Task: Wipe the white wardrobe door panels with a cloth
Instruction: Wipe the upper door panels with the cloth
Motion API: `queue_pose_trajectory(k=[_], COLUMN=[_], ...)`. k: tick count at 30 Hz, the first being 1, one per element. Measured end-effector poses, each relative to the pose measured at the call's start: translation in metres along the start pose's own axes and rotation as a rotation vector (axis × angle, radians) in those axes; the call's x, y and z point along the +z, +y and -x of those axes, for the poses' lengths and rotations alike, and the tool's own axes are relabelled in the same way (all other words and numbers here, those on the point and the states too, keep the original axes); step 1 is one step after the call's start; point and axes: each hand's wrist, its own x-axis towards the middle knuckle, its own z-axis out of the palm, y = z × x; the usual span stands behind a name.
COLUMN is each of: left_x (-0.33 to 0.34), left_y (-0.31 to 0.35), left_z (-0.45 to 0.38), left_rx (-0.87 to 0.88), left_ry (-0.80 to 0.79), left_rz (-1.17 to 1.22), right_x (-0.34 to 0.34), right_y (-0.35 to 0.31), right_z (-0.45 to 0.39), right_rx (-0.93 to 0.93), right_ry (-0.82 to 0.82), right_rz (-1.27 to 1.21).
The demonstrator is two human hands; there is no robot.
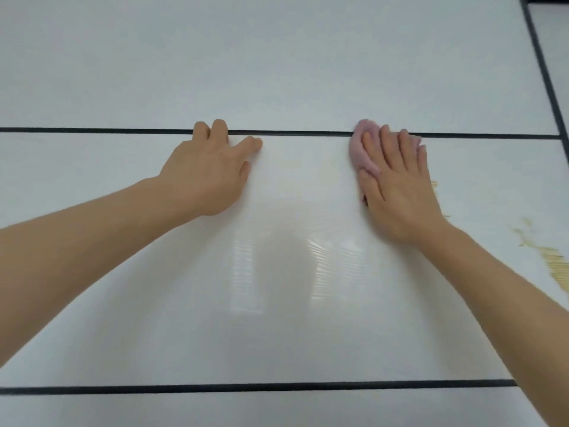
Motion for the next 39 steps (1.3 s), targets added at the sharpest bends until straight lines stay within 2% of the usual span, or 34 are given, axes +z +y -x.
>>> queue_pose_trajectory(k=[1, 2, 3, 6, 8, 9, 10, 11, 14, 16, 17, 18, 19, 20, 23, 25, 26, 28, 31, 33, 34, 35, 36, 37, 39], left_x=[0.002, 0.003, 0.005, 0.01, 0.013, 0.015, 0.017, 0.018, 0.018, 0.014, 0.012, 0.01, 0.009, 0.008, 0.003, 0.005, 0.007, 0.013, 0.016, 0.018, 0.019, 0.019, 0.02, 0.02, 0.024], left_y=[0.0, 0.002, 0.003, 0.0, -0.006, -0.008, -0.01, -0.01, -0.003, 0.007, 0.013, 0.021, 0.029, 0.039, 0.07, 0.086, 0.092, 0.102, 0.108, 0.113, 0.115, 0.117, 0.119, 0.121, 0.122], left_z=[0.001, 0.001, 0.001, 0.003, 0.007, 0.007, 0.008, 0.007, 0.008, 0.006, 0.005, 0.002, 0.0, -0.004, -0.018, -0.025, -0.026, -0.025, -0.024, -0.026, -0.027, -0.029, -0.03, -0.032, -0.035], left_rx=[-0.004, -0.001, 0.007, 0.039, 0.055, 0.069, 0.077, 0.081, 0.077, 0.031, 0.007, 0.004, 0.023, 0.066, 0.239, 0.245, 0.231, 0.219, 0.196, 0.19, 0.186, 0.18, 0.172, 0.169, 0.171], left_ry=[0.005, 0.016, 0.028, 0.075, 0.091, 0.103, 0.116, 0.126, 0.112, 0.098, 0.096, 0.1, 0.104, 0.109, 0.074, 0.013, -0.004, -0.018, 0.013, 0.031, 0.045, 0.06, 0.072, 0.084, 0.097], left_rz=[-0.001, 0.006, 0.008, -0.01, -0.03, -0.04, -0.055, -0.069, -0.064, -0.01, 0.038, 0.095, 0.152, 0.202, 0.252, 0.205, 0.145, -0.001, -0.047, -0.058, -0.058, -0.05, -0.032, -0.019, -0.021], right_x=[0.002, 0.005, 0.014, 0.025, 0.019, 0.015, 0.011, 0.003, -0.014, -0.018, -0.017, -0.013, -0.005, -0.001, 0.006, 0.007, 0.005, -0.002, -0.021, -0.029, -0.027, -0.021, -0.013, -0.007, -0.005], right_y=[-0.009, -0.024, -0.043, -0.095, -0.084, -0.065, -0.048, -0.031, 0.028, 0.047, 0.042, 0.03, 0.012, -0.01, -0.057, -0.042, -0.024, 0.015, 0.079, 0.106, 0.101, 0.088, 0.071, 0.05, 0.013], right_z=[0.003, 0.018, 0.045, 0.15, 0.164, 0.151, 0.131, 0.106, 0.025, -0.004, -0.006, 0.0, 0.016, 0.041, 0.134, 0.16, 0.155, 0.118, 0.041, 0.012, 0.012, 0.022, 0.043, 0.072, 0.135], right_rx=[0.047, 0.002, -0.155, -0.784, -0.98, -1.01, -0.979, -0.87, -0.308, 0.018, 0.122, 0.14, 0.066, -0.102, -0.735, -0.975, -1.029, -0.933, -0.367, 0.027, 0.168, 0.221, 0.164, -0.021, -0.512], right_ry=[0.009, 0.029, 0.009, -0.103, -0.213, -0.238, -0.23, -0.197, -0.101, -0.041, -0.002, 0.05, 0.07, 0.019, -0.192, -0.254, -0.274, -0.253, -0.134, -0.047, -0.009, 0.021, 0.031, 0.008, -0.153], right_rz=[-0.019, -0.002, 0.024, 0.022, 0.033, 0.009, 0.003, 0.026, 0.125, 0.101, 0.071, 0.095, 0.13, 0.15, 0.066, 0.088, 0.102, 0.101, 0.167, 0.091, 0.04, 0.031, 0.041, 0.065, 0.039])
